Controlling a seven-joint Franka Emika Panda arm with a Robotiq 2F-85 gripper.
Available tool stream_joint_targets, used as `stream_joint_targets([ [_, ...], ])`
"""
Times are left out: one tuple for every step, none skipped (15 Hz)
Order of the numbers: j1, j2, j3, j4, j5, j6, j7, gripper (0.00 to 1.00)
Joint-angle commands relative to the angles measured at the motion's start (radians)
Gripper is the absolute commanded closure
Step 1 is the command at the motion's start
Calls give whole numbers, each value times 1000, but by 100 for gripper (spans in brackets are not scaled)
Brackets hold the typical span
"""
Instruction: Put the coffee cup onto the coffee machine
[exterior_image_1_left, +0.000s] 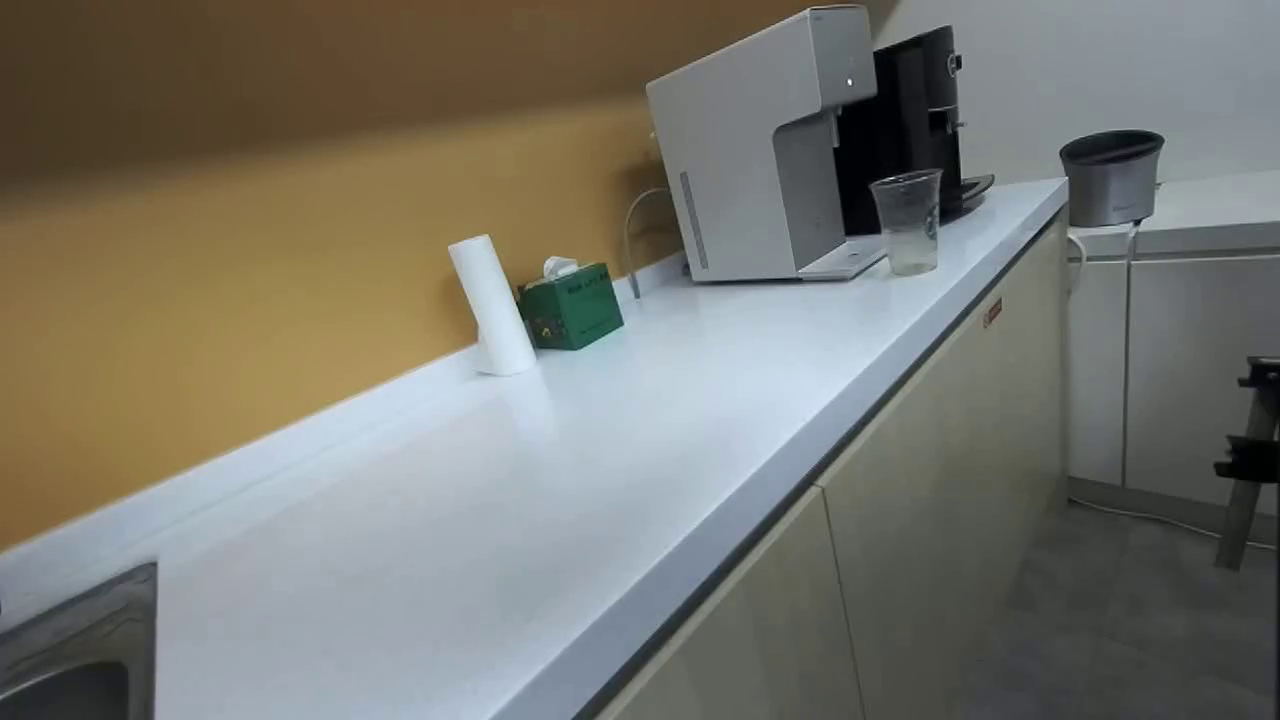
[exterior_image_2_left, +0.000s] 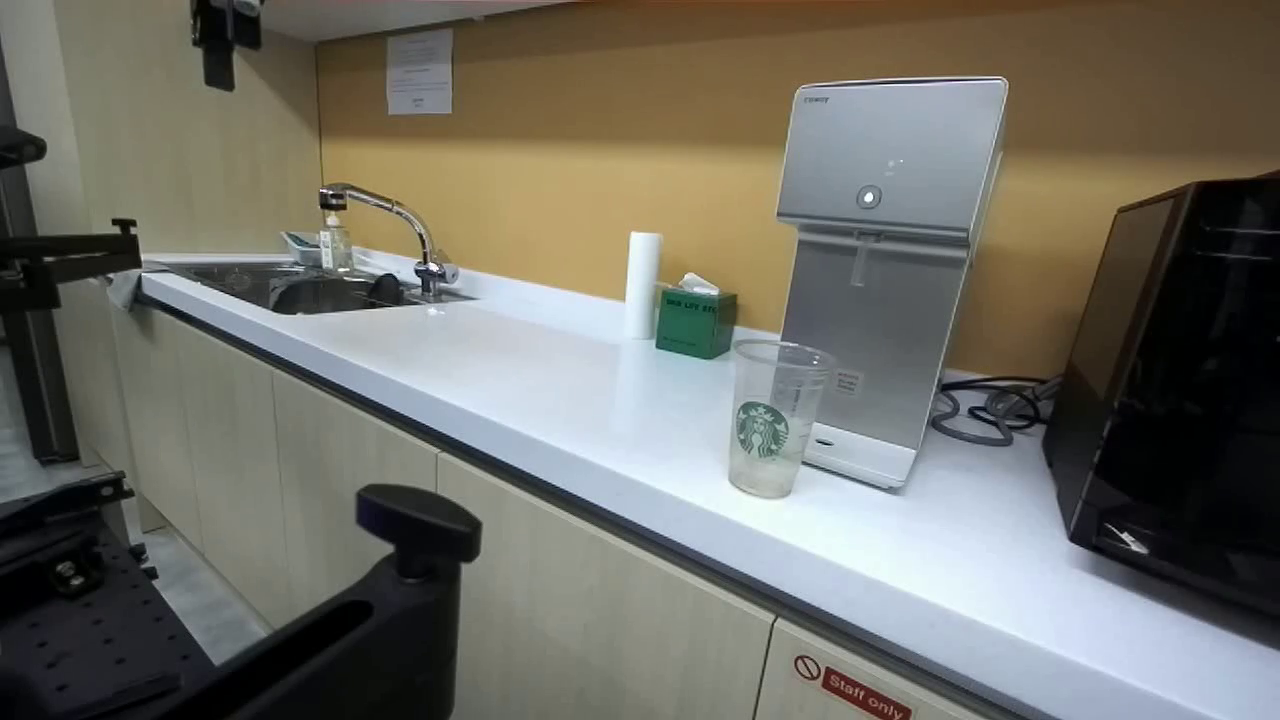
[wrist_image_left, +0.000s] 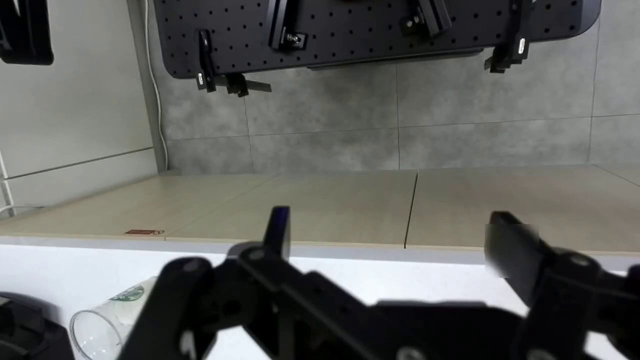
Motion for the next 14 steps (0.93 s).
stream_joint_targets([
  [27, 8, -18, 3, -11, -2, 15, 0],
  [27, 8, -18, 3, -11, -2, 15, 0],
  [27, 8, -18, 3, -11, -2, 15, 0],
  [15, -5, -10, -7, -22, 33, 45, 0],
  [0, -9, -20, -14, -25, 75, 68, 0],
  [-10, -11, -31, -23, -26, 118, 84, 0],
  [-22, -12, -42, -32, -36, 159, 96, 0],
  [-42, -8, -61, -43, -53, 210, 105, 0],
  [-55, -2, -78, -48, -61, 244, 110, 0],
  [-68, 8, -107, -53, -69, 283, 91, 0],
  [-80, 17, -139, -61, -73, 323, 66, 0],
  [-94, 30, -176, -64, -84, 355, 33, 0],
  [-104, 45, -209, -65, -96, 379, -3, 0],
  [-111, 62, -250, -63, -114, 391, -65, 0],
])
